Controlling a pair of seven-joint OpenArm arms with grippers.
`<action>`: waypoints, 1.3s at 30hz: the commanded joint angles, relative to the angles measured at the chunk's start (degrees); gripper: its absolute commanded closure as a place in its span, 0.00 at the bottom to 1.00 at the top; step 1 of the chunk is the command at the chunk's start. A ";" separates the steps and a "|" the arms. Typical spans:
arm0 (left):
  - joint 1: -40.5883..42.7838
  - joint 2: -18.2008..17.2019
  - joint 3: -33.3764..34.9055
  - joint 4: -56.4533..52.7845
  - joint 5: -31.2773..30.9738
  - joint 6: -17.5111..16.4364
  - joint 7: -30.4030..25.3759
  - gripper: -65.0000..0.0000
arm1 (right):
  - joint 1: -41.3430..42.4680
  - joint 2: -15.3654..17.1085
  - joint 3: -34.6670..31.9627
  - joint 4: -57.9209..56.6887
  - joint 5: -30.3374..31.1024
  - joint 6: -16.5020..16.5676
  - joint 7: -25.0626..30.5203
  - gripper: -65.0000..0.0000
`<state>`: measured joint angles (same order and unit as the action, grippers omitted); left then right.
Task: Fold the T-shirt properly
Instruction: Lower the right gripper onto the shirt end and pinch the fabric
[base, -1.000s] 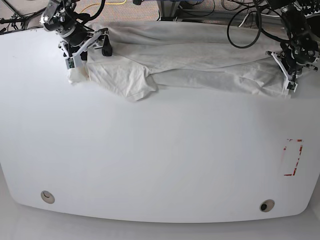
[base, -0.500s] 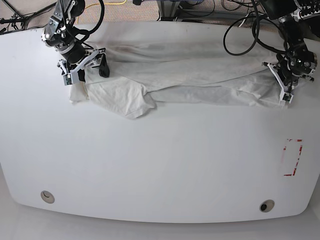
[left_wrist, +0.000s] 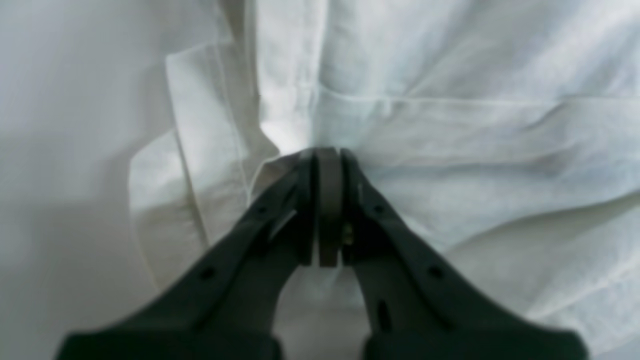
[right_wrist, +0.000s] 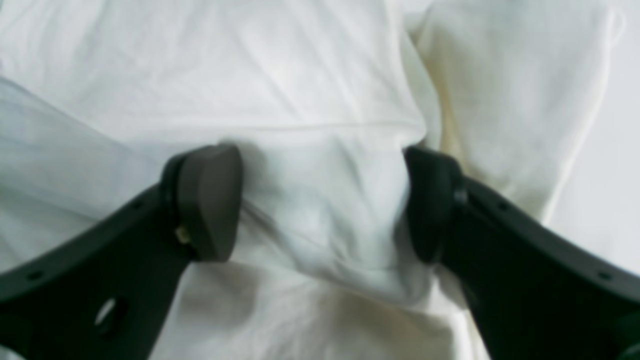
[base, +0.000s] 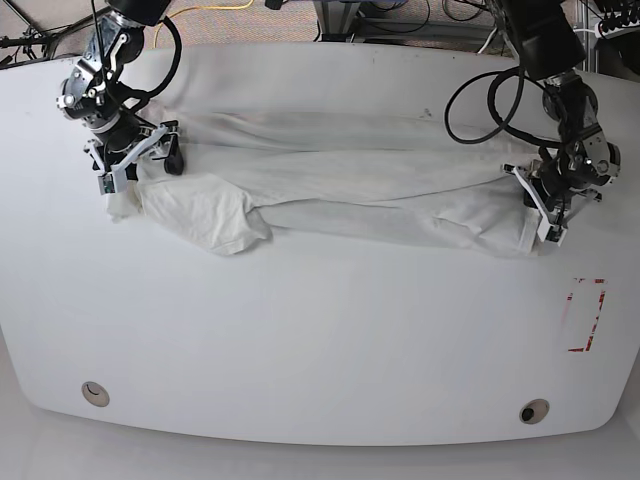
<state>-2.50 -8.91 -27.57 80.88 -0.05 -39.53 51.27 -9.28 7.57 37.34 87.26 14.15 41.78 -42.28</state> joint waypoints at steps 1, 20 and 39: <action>1.05 0.16 0.19 -0.84 2.47 -0.47 4.34 1.00 | 0.79 1.44 0.50 0.43 -2.42 -1.78 -3.04 0.26; 1.05 0.34 0.19 -1.19 2.47 -0.47 4.25 1.00 | 10.73 1.26 -0.82 20.21 -2.06 -1.78 -20.18 0.26; 1.32 0.34 0.28 -1.28 2.47 -0.47 4.16 1.00 | 21.98 1.61 -18.13 -3.79 -2.50 -1.78 -9.81 0.26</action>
<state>-2.20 -8.80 -27.57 80.66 -0.91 -39.72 50.85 11.38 8.56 20.23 84.90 10.72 39.97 -54.78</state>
